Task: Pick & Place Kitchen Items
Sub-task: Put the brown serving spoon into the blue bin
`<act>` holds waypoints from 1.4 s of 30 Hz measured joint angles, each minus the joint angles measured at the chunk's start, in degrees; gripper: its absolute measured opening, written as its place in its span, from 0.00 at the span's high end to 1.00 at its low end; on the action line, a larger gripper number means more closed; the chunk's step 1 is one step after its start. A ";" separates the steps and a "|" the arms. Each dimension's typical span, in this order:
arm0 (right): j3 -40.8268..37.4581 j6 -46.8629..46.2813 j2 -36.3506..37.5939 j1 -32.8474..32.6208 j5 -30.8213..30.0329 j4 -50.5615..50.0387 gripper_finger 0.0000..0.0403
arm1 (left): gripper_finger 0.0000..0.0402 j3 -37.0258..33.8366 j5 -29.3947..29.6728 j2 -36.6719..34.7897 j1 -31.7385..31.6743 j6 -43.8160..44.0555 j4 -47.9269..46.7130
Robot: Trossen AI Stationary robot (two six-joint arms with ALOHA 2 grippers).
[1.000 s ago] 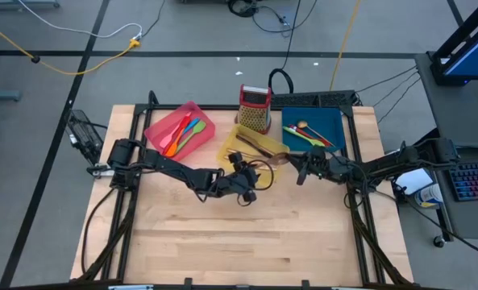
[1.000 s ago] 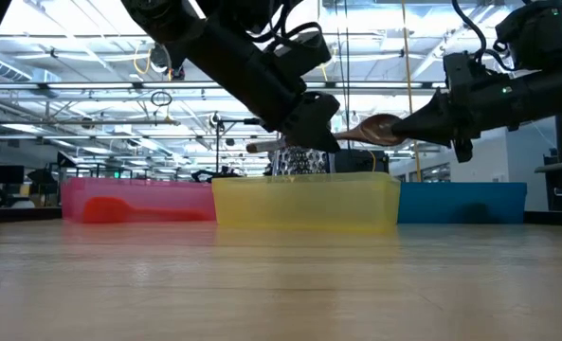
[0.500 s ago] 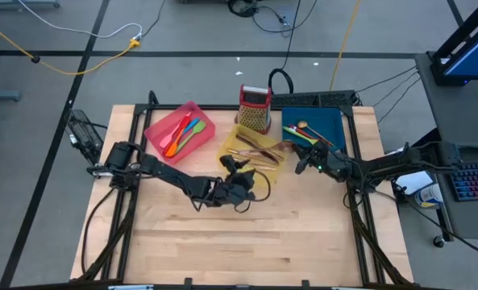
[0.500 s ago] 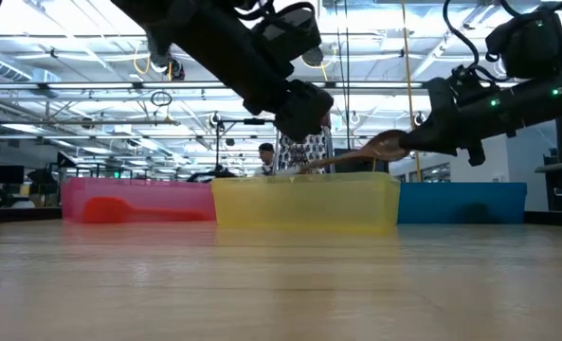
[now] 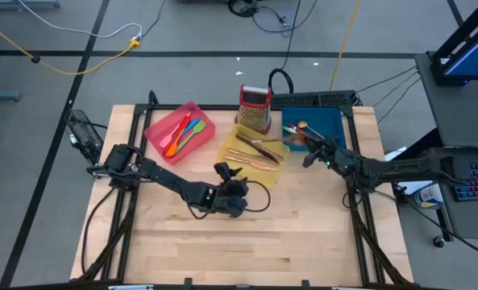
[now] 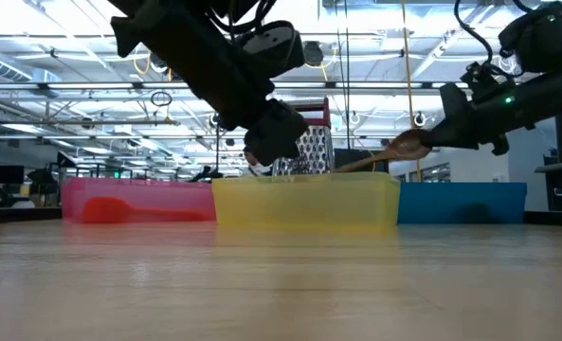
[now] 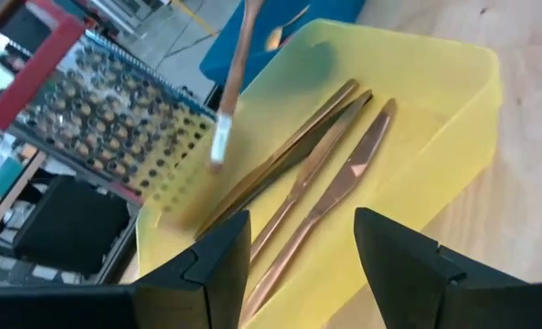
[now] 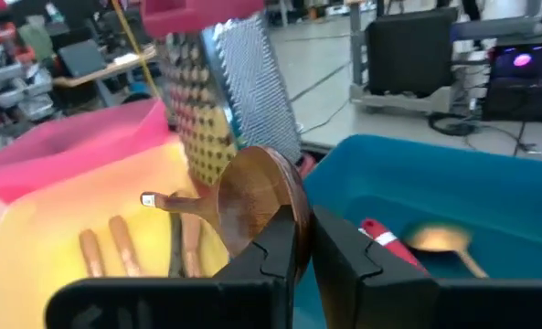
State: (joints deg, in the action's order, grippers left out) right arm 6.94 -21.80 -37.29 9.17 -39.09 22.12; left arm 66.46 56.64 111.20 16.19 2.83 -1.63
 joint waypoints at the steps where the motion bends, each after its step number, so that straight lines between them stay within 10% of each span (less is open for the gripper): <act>1: 0.00 0.21 1.70 0.13 -0.23 -1.04 0.96 | 0.50 0.00 0.00 0.00 -0.06 0.82 -0.60; 7: 0.55 4.77 11.25 0.95 -2.13 -5.37 0.96 | 0.50 0.00 0.00 0.00 0.01 3.57 -2.43; 20: 16.27 -4.96 17.35 1.01 -7.49 -47.49 0.96 | 0.50 0.02 -0.17 0.00 -0.02 7.10 -2.88; 37: 18.16 -8.16 17.42 1.05 -22.35 -56.71 0.96 | 0.50 0.02 -1.64 0.00 0.00 8.99 -2.47; 42: 15.70 -13.87 17.41 1.05 -18.20 -57.56 0.96 | 0.50 0.02 -1.64 0.00 -0.02 9.37 -2.33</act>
State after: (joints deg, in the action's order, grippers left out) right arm 22.64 -35.67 -19.88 10.22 -57.29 -35.44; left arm 66.48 55.00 111.20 16.16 12.21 -3.97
